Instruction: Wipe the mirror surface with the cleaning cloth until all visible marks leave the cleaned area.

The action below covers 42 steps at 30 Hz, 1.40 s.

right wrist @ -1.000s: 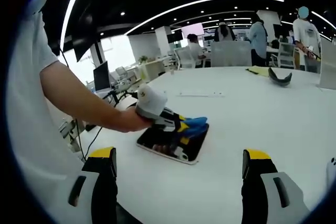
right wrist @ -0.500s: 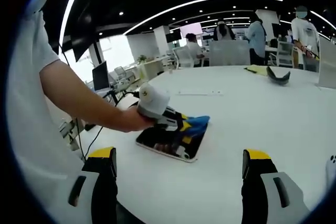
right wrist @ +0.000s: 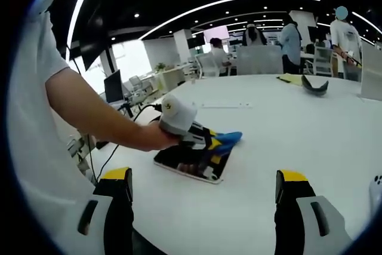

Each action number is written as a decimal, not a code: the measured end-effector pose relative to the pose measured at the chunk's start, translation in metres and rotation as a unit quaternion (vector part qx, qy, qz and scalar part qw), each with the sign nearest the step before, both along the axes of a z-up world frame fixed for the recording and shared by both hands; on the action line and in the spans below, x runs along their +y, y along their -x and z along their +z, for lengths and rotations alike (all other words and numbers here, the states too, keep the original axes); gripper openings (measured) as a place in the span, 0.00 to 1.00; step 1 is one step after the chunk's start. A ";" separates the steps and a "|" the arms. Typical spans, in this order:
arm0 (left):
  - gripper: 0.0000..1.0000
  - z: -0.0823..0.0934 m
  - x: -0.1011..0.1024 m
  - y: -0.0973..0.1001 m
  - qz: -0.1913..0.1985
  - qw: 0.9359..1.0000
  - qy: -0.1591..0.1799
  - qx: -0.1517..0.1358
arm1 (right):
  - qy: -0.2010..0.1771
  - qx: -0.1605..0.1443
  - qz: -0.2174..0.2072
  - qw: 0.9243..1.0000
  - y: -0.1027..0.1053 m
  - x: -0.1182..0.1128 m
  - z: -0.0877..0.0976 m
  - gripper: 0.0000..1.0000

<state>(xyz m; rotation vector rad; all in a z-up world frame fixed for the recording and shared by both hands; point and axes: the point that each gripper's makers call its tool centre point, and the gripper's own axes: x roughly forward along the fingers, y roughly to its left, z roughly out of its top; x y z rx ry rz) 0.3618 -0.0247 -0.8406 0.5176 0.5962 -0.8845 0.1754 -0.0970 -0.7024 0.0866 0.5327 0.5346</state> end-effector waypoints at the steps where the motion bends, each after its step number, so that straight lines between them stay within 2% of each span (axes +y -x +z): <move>1: 0.06 0.000 -0.001 0.000 0.000 1.000 0.000 0.000 | 0.000 0.000 0.000 1.000 0.000 0.000 0.000 1.00; 27: 0.06 0.000 -0.027 0.004 -0.012 1.000 0.021 0.014 | -0.008 0.003 -0.012 1.000 0.001 -0.006 -0.001 1.00; 42: 0.06 0.000 -0.027 0.004 -0.019 1.000 0.022 0.011 | -0.009 0.007 -0.011 1.000 0.000 -0.004 -0.003 1.00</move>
